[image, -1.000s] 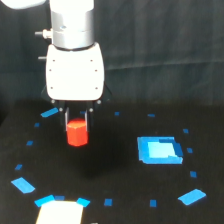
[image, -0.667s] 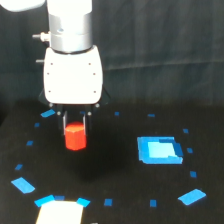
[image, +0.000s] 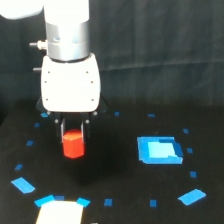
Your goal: Pick up the red object from the table
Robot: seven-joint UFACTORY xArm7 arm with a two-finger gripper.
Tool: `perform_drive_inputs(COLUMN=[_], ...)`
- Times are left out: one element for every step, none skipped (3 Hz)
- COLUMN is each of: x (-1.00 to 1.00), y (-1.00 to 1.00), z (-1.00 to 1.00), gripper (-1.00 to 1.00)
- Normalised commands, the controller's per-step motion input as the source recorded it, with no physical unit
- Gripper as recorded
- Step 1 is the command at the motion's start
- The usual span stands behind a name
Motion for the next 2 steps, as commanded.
perform_drive_inputs(x=[0.22,-0.09], y=[1.0,-0.35], z=[0.42,0.1], gripper=[-1.0,-0.91])
